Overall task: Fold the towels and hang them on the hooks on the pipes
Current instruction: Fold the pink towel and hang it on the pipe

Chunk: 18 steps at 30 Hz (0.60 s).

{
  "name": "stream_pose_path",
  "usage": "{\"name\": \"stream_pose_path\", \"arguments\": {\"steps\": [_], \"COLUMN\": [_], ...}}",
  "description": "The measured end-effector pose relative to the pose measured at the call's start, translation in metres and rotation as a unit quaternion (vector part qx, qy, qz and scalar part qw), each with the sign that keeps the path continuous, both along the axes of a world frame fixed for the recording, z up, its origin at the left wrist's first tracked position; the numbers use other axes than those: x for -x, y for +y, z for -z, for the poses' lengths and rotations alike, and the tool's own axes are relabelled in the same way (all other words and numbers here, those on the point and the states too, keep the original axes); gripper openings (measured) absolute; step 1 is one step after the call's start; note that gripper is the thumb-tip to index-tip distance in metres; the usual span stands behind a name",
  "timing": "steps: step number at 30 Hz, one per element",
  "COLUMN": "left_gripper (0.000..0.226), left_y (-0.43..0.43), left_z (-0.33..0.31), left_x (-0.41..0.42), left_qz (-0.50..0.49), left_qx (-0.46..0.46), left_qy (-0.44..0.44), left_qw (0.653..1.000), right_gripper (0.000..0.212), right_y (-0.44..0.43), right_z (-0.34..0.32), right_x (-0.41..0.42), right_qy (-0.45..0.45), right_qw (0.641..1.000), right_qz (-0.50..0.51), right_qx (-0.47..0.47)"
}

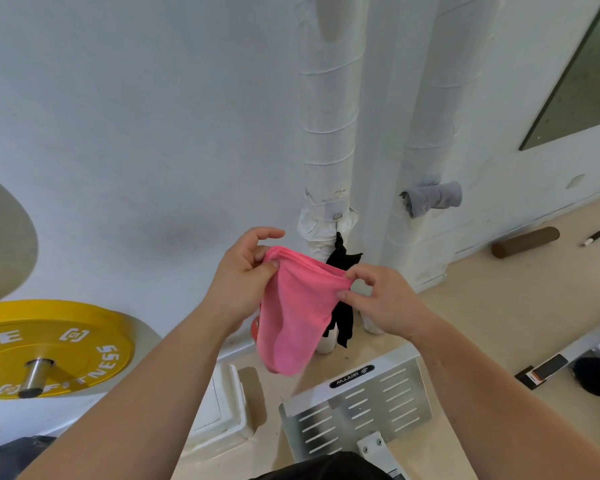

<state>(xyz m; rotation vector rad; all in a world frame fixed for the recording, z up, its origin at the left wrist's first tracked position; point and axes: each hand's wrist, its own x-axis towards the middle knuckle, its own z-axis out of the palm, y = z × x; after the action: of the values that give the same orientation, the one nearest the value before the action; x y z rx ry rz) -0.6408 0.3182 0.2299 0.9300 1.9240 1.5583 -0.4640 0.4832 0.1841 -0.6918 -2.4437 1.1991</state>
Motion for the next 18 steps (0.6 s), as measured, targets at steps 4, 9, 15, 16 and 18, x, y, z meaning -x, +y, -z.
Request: {"name": "stream_pose_path", "arguments": {"steps": [4, 9, 15, 16, 18], "left_gripper": [0.040, 0.038, 0.047, 0.046, 0.044], "left_y": [0.004, 0.015, 0.014, 0.011, 0.006], "left_z": [0.005, -0.008, -0.007, -0.003, 0.004], "left_x": [0.015, 0.014, 0.021, 0.025, 0.030], "left_qz": [-0.018, -0.031, -0.009, -0.003, 0.004], "left_qx": [0.064, -0.006, -0.007, 0.010, 0.040], "left_qy": [0.070, 0.054, 0.115, 0.146, 0.192], "left_qw": [0.995, 0.998, 0.993, 0.989, 0.981], "right_gripper": [0.012, 0.010, 0.017, 0.018, 0.024], "right_y": [0.012, 0.021, 0.021, 0.020, 0.021], "right_z": [-0.026, -0.049, -0.039, -0.039, -0.041], "right_x": [0.004, 0.013, 0.018, 0.018, 0.018], "right_qy": [0.063, 0.041, -0.050, -0.054, -0.039], "right_qw": [0.998, 0.992, 0.958, 0.956, 0.959], "right_qz": [0.013, -0.053, -0.132, -0.130, -0.116], "right_qx": [-0.007, -0.108, -0.251, -0.259, -0.254]}}
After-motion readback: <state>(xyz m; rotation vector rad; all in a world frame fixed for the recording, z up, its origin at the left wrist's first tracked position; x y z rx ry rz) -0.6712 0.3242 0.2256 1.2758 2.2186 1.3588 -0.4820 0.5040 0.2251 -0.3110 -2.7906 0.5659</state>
